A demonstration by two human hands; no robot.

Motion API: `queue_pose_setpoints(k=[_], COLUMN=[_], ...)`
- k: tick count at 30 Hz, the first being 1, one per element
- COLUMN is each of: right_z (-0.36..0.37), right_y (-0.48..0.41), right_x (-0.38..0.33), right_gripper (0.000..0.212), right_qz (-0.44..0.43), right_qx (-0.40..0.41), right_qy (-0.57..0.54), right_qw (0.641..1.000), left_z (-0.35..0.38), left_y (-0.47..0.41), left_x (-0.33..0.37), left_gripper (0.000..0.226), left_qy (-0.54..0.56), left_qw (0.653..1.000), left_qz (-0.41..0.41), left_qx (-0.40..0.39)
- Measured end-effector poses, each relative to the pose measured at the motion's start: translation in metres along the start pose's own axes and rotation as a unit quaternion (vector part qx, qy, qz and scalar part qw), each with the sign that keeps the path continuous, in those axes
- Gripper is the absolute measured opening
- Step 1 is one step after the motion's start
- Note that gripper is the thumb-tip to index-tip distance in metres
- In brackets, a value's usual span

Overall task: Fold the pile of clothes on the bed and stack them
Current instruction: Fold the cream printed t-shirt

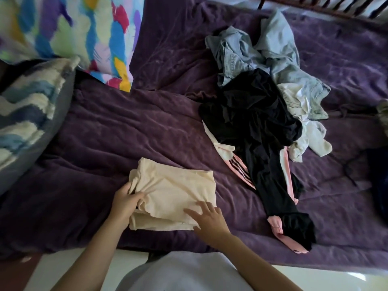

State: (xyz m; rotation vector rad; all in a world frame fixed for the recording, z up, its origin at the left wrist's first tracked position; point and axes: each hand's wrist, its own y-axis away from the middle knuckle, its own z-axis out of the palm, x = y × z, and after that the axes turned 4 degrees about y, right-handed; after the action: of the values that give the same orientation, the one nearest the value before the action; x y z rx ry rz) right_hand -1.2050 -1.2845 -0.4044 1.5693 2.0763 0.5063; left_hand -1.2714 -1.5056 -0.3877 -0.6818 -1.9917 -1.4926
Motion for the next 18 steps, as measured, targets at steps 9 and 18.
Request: queue_pose_setpoints(k=[9,18], right_z=[0.042,0.049], right_y=[-0.016,-0.033], right_x=[-0.007,0.002], right_gripper=[0.101,0.123], right_qz=[-0.034,-0.001], right_qx=[0.089,0.076], right_qy=[0.028,0.064], right_qw=[0.995,0.995], left_z=[0.010,0.020], left_y=[0.019,-0.006], left_x=[-0.057,-0.085], left_gripper=[0.041,0.101], left_qy=[-0.415,-0.592], left_qw=[0.734,0.646], left_qz=[0.533,0.463], left_qx=[0.071,-0.131])
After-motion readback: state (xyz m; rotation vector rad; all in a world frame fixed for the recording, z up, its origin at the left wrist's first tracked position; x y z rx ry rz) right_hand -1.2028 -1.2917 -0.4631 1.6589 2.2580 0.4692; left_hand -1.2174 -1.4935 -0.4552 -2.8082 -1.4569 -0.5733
